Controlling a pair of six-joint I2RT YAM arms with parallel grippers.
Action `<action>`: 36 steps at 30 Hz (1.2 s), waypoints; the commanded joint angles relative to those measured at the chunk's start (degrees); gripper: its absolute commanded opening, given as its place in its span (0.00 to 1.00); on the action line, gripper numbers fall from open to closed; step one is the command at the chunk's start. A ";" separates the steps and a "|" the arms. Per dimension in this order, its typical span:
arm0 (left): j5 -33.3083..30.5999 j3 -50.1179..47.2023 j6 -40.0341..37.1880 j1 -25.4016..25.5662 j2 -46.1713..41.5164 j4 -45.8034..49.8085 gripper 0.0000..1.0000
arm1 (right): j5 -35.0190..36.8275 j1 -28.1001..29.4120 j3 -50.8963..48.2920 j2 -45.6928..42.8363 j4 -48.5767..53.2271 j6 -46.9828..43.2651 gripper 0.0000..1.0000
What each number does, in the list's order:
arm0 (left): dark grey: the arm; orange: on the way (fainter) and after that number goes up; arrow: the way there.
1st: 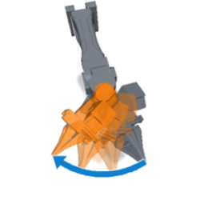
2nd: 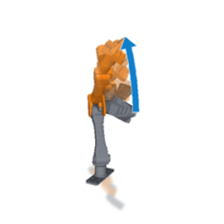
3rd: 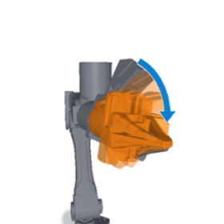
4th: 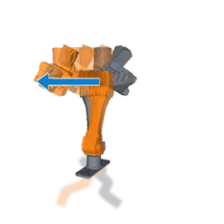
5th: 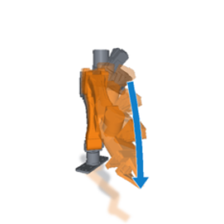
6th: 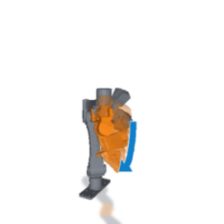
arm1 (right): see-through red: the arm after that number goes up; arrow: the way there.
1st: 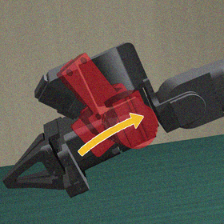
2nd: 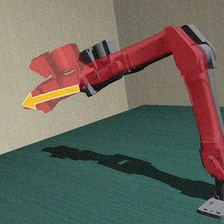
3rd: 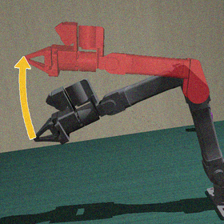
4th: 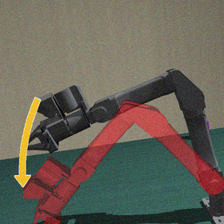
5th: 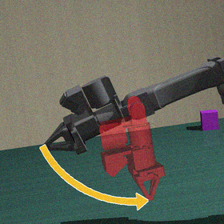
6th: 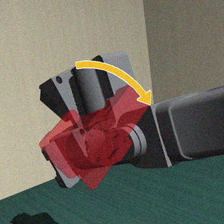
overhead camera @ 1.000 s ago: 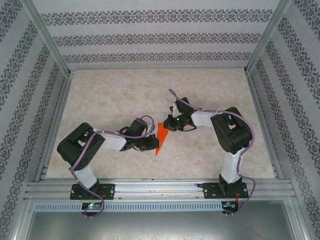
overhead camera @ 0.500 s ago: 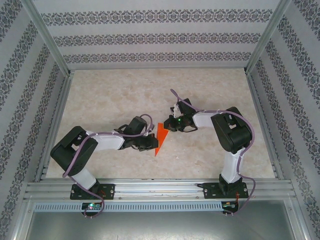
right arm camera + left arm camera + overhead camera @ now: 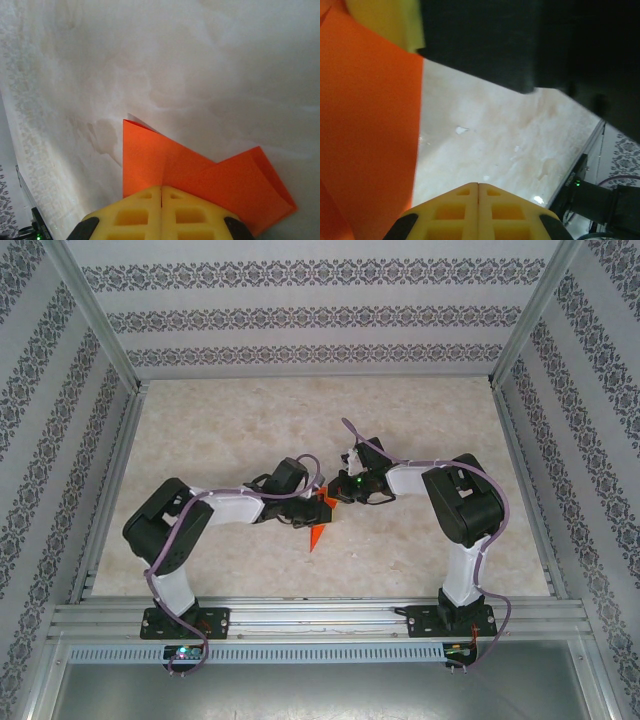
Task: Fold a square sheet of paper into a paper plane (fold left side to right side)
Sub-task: Fold the wing for the fifth time at the center of the table.
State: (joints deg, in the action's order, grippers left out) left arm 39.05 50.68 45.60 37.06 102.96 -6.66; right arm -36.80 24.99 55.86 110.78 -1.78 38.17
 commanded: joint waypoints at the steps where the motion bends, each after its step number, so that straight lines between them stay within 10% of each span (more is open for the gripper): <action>1: 1.51 2.57 -2.27 0.25 1.63 1.01 0.00 | 5.54 0.58 -2.61 4.09 6.96 -0.54 0.00; 36: -3.32 2.72 -17.93 0.12 0.74 16.42 0.02 | 12.10 -0.21 -0.91 5.59 15.16 -6.36 0.00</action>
State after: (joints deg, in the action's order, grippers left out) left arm 36.18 54.74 31.83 37.12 106.06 4.01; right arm -35.03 25.28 58.13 111.22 2.94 34.09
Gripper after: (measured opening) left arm 0.055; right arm 0.046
